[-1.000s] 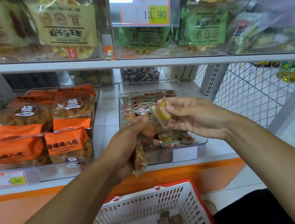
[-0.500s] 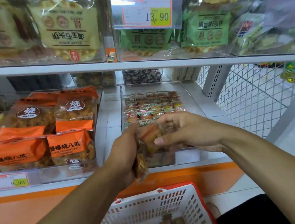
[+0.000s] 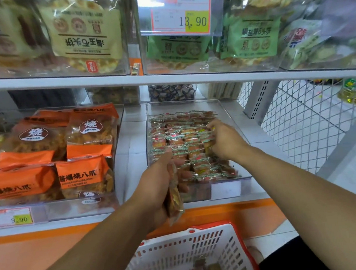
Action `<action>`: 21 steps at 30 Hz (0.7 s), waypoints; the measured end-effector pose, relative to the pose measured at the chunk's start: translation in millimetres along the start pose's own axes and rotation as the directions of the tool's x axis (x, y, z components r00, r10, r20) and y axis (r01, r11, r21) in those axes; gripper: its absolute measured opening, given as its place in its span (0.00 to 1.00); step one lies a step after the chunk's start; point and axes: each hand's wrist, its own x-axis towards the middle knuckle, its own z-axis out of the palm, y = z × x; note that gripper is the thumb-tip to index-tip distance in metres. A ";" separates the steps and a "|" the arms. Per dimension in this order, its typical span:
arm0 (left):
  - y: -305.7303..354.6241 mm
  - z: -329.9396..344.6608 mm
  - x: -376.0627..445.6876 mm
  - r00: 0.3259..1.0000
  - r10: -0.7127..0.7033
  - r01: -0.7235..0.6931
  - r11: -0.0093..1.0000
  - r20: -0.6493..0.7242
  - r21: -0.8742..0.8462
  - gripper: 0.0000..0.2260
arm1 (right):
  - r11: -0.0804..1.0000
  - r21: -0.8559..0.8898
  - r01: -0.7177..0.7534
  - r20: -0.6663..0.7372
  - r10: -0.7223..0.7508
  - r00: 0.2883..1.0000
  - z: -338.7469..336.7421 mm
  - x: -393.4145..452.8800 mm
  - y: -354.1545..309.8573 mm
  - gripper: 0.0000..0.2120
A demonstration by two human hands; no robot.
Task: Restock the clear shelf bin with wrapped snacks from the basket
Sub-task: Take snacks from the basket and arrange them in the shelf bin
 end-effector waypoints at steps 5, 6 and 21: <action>0.6 -4.3 3.8 1.000 0.012 -0.012 1.000 -0.006 0.007 0.23 | 0.983 0.146 -0.113 0.025 0.110 0.994 8.6 5.6 10.4 0.31; 0.5 -4.8 4.3 1.000 0.016 -0.016 1.000 -0.012 0.002 0.23 | 0.989 0.111 -0.101 0.043 0.097 0.994 9.4 3.8 10.8 0.30; 13.9 -5.6 0.9 0.975 0.130 -0.192 0.899 -0.178 -0.394 0.23 | 0.839 0.441 0.319 0.136 -0.414 0.900 -25.9 -138.7 -90.6 0.21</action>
